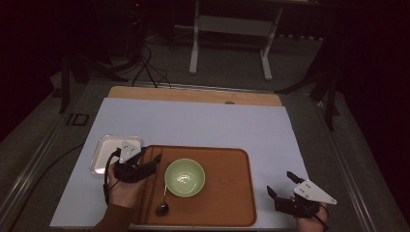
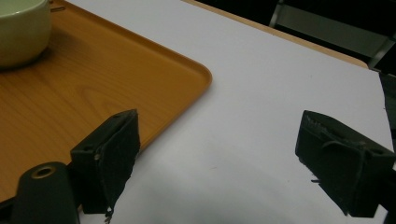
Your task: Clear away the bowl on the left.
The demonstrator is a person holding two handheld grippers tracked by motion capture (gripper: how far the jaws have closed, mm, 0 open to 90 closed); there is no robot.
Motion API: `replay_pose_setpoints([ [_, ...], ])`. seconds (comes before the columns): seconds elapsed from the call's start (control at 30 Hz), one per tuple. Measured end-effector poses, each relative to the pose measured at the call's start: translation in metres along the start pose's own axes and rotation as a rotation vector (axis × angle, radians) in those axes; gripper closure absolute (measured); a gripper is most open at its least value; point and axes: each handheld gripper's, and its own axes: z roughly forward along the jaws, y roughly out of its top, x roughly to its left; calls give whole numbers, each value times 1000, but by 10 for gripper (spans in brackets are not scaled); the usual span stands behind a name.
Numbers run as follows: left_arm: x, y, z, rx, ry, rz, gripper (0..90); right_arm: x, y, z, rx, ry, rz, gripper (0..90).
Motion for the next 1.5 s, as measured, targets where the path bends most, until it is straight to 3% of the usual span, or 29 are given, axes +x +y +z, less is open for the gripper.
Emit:
replay_pose_setpoints([
  [0.37, 26, 4, -19, -68, 92, -32, 371, 0, 0, 0, 0, 2, -2, 138],
  [0.4, 33, 4, -23, -78, 120, -43, 371, 0, 0, 0, 0, 1, -2, 138],
  [0.6, 55, 0, -33, -88, 195, -73, 363, 0, 0, 0, 0, 1, -2, 138],
  [0.9, 92, -13, -43, -92, 290, -161, 360, 0, 0, 1, 1, 2, -1, 137],
  [1.2, 112, -24, -45, -66, 324, -208, 360, 1, 0, 1, 5, 4, -4, 138],
  [1.5, 119, -27, -46, -60, 340, -221, 360, 1, 1, 1, 2, 3, -3, 138],
])
